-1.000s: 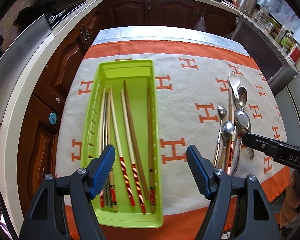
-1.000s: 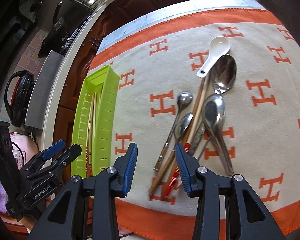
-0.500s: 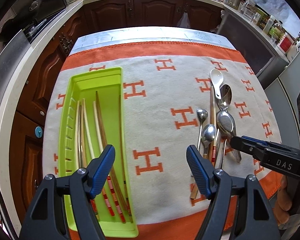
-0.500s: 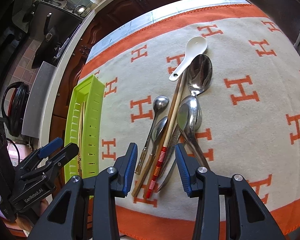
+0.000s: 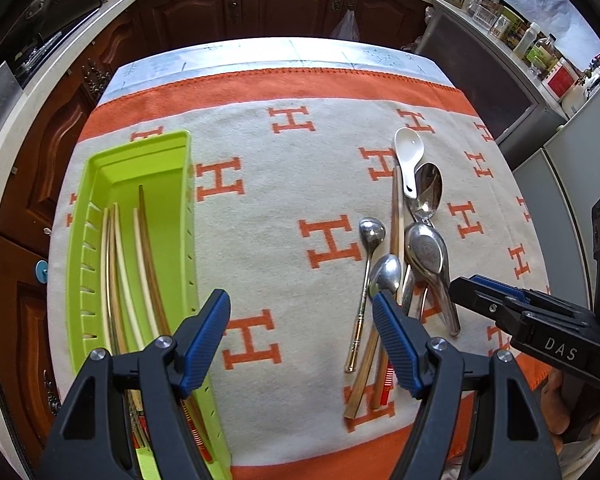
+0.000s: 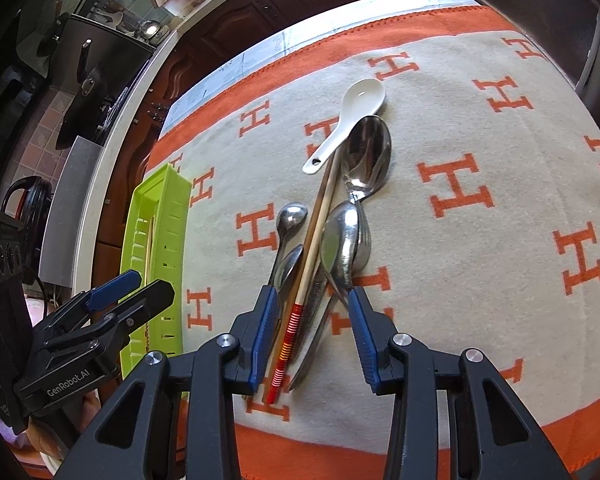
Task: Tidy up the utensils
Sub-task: 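Lower the left tool toward the small long-handled metal spoon, then grasp the small metal spoon by its handle with the left tool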
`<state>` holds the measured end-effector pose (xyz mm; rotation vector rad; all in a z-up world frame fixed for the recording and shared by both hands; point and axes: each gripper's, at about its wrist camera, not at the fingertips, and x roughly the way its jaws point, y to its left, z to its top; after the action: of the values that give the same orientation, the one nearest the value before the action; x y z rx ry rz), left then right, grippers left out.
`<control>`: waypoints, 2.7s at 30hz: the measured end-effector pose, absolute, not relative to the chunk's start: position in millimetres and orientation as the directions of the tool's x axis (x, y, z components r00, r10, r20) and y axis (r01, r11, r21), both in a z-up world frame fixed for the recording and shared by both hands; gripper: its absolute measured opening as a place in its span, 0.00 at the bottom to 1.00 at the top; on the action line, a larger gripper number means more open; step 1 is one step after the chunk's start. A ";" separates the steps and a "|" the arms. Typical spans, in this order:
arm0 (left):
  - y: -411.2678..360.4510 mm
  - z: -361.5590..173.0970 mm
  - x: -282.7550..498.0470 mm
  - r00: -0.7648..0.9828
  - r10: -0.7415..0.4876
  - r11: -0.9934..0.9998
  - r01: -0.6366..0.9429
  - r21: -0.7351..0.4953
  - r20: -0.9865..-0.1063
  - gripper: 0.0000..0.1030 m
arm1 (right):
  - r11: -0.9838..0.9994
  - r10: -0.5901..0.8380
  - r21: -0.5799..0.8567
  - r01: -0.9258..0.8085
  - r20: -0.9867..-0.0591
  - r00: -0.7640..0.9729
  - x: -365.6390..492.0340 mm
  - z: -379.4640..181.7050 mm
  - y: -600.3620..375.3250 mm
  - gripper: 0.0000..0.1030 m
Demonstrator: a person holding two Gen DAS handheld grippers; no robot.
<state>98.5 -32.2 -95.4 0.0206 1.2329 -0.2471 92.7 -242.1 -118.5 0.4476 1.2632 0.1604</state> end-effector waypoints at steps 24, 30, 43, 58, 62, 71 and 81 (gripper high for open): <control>-49.4 -113.1 120.2 0.262 -0.238 0.963 0.191 -0.192 -0.935 0.70 | 0.896 0.348 0.415 0.158 -0.878 0.329 90.0 -125.1 -267.8 0.36; -49.4 -116.5 125.5 0.241 -0.262 0.956 0.199 -0.217 -0.934 0.70 | 0.896 0.345 0.413 0.165 -0.879 0.329 89.9 -126.9 -270.4 0.35; -66.7 -144.3 143.5 0.106 -0.302 0.927 0.263 -0.266 -0.947 0.30 | 0.883 0.349 0.428 0.192 -0.873 0.340 89.4 -130.8 -280.9 0.32; -91.0 -170.9 129.6 0.007 -0.210 0.926 0.322 -0.197 -0.978 0.23 | 0.870 0.370 0.450 0.200 -0.866 0.336 87.5 -137.0 -288.3 0.32; -104.0 -170.8 127.2 0.036 -0.145 0.926 0.357 -0.123 -0.989 0.25 | 0.869 0.372 0.453 0.201 -0.865 0.338 86.3 -137.0 -288.3 0.32; -128.0 -170.2 126.6 0.108 -0.053 0.917 0.400 -0.006 -0.993 0.08 | 0.868 0.375 0.455 0.200 -0.864 0.337 83.8 -136.1 -287.3 0.32; -67.5 -162.1 123.7 0.066 -0.265 0.944 0.221 -0.245 -0.962 0.02 | 0.858 0.396 0.476 0.195 -0.853 0.340 81.0 -134.0 -289.0 0.32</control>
<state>123.7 -67.5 -162.1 -0.0362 1.4596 -0.3664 81.0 -289.0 -134.0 0.5600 1.2348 0.1405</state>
